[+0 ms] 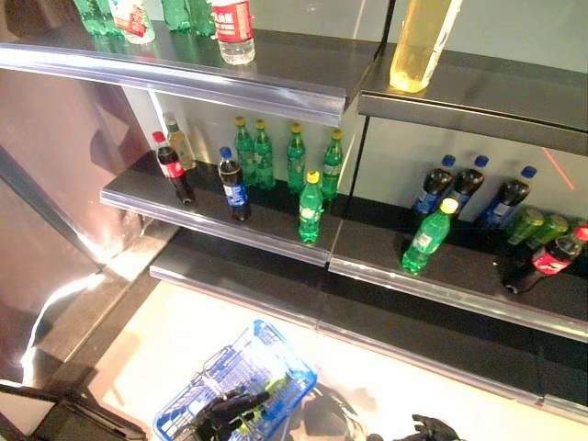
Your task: Pick up the drink and place into the basket.
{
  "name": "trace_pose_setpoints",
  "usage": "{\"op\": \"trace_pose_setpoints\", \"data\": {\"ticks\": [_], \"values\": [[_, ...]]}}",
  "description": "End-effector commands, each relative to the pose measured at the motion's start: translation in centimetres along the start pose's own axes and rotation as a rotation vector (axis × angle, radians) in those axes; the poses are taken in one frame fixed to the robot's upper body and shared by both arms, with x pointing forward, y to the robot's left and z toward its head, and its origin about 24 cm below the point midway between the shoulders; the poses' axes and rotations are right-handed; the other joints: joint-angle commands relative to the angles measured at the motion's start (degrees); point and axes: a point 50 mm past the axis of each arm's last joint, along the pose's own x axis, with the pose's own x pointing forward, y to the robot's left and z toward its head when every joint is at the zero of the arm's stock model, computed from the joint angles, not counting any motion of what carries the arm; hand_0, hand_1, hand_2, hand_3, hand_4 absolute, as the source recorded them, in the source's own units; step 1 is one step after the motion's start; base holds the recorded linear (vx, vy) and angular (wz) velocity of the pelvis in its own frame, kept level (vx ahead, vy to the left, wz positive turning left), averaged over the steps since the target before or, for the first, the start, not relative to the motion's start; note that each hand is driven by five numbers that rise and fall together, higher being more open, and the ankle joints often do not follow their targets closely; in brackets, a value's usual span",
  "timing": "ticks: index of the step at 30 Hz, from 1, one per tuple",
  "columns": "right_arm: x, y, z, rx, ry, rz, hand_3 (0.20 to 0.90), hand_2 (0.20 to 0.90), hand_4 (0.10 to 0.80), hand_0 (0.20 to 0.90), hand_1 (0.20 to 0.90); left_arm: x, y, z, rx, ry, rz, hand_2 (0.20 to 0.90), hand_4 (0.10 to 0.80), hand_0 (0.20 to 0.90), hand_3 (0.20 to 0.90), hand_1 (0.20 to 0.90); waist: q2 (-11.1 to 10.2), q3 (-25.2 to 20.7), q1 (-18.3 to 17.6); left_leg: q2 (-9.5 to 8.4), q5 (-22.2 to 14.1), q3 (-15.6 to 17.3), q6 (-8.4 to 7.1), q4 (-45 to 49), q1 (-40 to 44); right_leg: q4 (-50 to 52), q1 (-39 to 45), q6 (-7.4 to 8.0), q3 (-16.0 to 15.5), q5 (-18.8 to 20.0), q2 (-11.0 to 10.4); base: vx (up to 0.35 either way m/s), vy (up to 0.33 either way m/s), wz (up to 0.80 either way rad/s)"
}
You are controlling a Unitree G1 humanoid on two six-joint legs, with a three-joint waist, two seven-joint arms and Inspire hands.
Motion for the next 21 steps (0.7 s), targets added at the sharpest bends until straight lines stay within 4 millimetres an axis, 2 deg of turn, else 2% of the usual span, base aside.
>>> {"op": "trace_pose_setpoints", "data": {"ticks": [1, 2, 4, 6, 9, 10, 12, 15, 18, 21], "values": [[0.0, -2.1, 0.5, 0.001, 0.007, -0.059, 0.900, 0.900, 0.800, 0.900, 0.900, -0.5, 1.3, 2.6, 0.101, -0.056, -0.040, 0.300, 0.100, 0.300, 0.200, 0.300, 1.82, 2.84, 1.71, -0.06, -7.65, 0.33, 0.52, 8.85, -0.81, 2.30, -6.20, 2.10, 3.99, 4.63, -0.17, 0.049, 0.207, 0.08], [-0.1, -1.7, 0.2, 0.018, -0.005, -0.039, 0.900, 0.900, 0.800, 0.900, 0.900, -0.4, 1.1, 2.6, 0.114, -0.047, -0.037, 0.300, 0.100, 0.300, 0.200, 0.300, 1.49, 2.79, 1.48, -0.76, -7.45, 0.07, 1.11, 8.01, -0.96, 4.39, -6.83, 2.04, 5.81, 5.10, -0.27, 0.045, 0.215, 0.06], [0.0, -1.2, 0.3, 0.043, -0.021, -0.021, 0.900, 0.900, 0.800, 0.900, 0.900, -0.5, 1.5, 2.6, 0.125, -0.039, -0.022, 0.300, 0.100, 0.300, 0.200, 0.300, 1.49, 2.70, 0.88, -0.61, -7.09, 0.17, 1.75, 6.79, -0.62, 8.56, -8.17, 1.72, 7.49, 3.90, 0.93, 0.027, 0.168, 0.06], [0.0, -0.7, 0.4, 0.051, -0.030, -0.002, 0.900, 0.900, 0.800, 0.900, 0.900, -0.6, 1.9, 2.6, 0.146, -0.028, -0.004, 0.300, 0.100, 0.300, 0.200, 0.300, 1.66, 2.47, 0.32, -0.40, -6.12, 0.70, 1.99, 4.44, 0.16, 9.20, -7.92, 1.45, 7.48, 1.80, 3.08, 0.031, 0.090, -0.02], [0.0, -0.4, 0.3, 0.039, -0.021, 0.009, 0.900, 0.900, 0.800, 0.900, 0.900, -0.7, 2.2, 2.5, 0.133, -0.031, 0.017, 0.300, 0.100, 0.300, 0.200, 0.300, 1.45, 2.10, -0.31, -0.95, -5.24, 1.86, 1.69, 1.66, 1.66, 7.13, -8.16, 1.79, 5.84, 2.09, 5.08, 0.084, 0.026, -0.12], [0.0, -0.5, 0.0, 0.041, -0.005, 0.006, 0.900, 0.900, 0.800, 0.900, 0.900, -0.7, 2.3, 2.9, 0.130, -0.032, 0.023, 0.300, 0.100, 0.300, 0.200, 0.300, 1.32, 2.09, -1.30, -1.48, -5.03, 2.00, 1.68, 0.46, 2.87, 5.38, -8.79, 1.65, 6.12, 2.02, 7.58, 0.133, -0.022, -0.13], [0.0, -0.5, -0.4, 0.056, 0.009, 0.000, 0.900, 0.900, 0.800, 0.900, 0.900, -0.7, 2.2, 3.2, 0.142, -0.028, 0.021, 0.300, 0.100, 0.300, 0.200, 0.300, 1.36, 2.00, -2.30, -1.92, -5.10, 1.45, 2.21, 0.04, 3.44, 5.34, -9.54, 0.87, 7.88, 1.59, 9.45, 0.146, -0.065, 0.08], [-0.1, -0.7, -0.9, 0.077, 0.014, -0.005, 0.900, 0.900, 0.800, 0.900, 0.900, -0.6, 2.1, 3.4, 0.155, -0.022, 0.010, 0.300, 0.100, 0.300, 0.200, 0.300, 1.87, 1.17, -3.45, -2.17, -4.75, 0.94, 2.72, 0.29, 3.32, 4.83, -8.19, -1.38, 11.53, -0.38, 11.76, 0.144, -0.146, 0.18], [-0.1, -0.8, -1.0, 0.079, 0.019, -0.010, 0.900, 0.900, 0.800, 0.900, 0.900, -0.6, 1.9, 2.6, 0.144, -0.009, 0.001, 0.300, 0.100, 0.300, 0.200, 0.300, 2.46, 0.05, -3.87, -1.85, -4.62, 1.57, 2.37, 0.77, 3.65, 3.81, -5.68, -2.90, 12.49, -2.07, 12.89, 0.143, -0.161, -0.05], [-0.1, -0.8, -0.7, 0.063, 0.010, -0.005, 0.900, 0.900, 0.800, 0.900, 0.900, -0.6, 1.8, 1.8, 0.144, -0.002, -0.005, 0.300, 0.100, 0.300, 0.200, 0.300, 2.59, -0.39, -4.28, -0.74, -5.11, 1.96, 1.33, 5.18, 2.85, 3.48, -3.59, -4.58, 13.28, -3.47, 13.66, 0.132, -0.199, -0.09]]}}
